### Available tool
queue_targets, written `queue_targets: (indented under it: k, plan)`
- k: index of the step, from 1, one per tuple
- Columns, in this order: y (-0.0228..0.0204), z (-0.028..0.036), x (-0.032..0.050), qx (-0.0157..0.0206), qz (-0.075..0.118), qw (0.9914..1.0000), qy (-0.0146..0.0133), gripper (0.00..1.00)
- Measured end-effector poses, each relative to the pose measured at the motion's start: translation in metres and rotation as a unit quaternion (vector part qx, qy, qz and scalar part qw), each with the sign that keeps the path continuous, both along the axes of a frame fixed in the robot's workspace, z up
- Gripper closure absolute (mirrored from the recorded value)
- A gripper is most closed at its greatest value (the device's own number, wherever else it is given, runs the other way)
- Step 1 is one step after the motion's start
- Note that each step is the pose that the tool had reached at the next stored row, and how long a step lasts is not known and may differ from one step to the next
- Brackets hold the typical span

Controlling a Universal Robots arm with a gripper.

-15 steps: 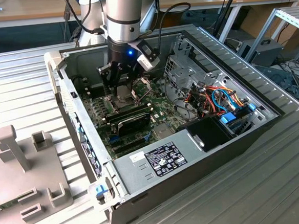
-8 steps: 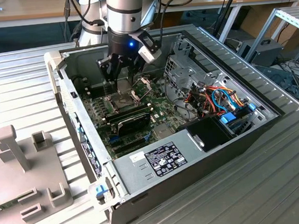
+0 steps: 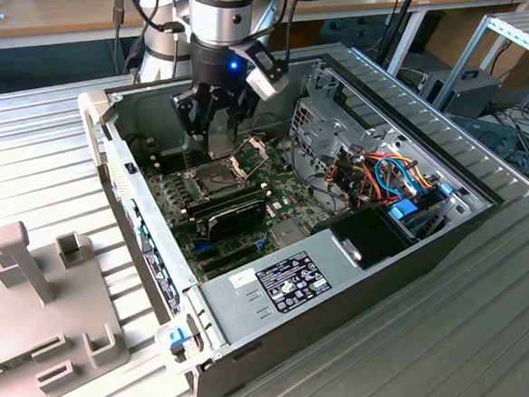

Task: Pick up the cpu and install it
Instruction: 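Pick up the cpu and move it towards the insertion slot, then place the cpu into insertion slot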

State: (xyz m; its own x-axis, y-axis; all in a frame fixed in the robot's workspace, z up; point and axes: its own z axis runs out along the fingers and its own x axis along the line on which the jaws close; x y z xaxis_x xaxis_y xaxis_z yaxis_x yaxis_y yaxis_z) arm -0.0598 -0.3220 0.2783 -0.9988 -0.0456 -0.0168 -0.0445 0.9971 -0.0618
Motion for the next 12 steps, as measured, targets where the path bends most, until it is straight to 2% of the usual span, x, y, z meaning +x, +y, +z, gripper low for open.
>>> queue_targets:
  k: [12]
  plan:
    - [0.0,0.0015,0.0,0.0,0.0,1.0,0.0,0.45]
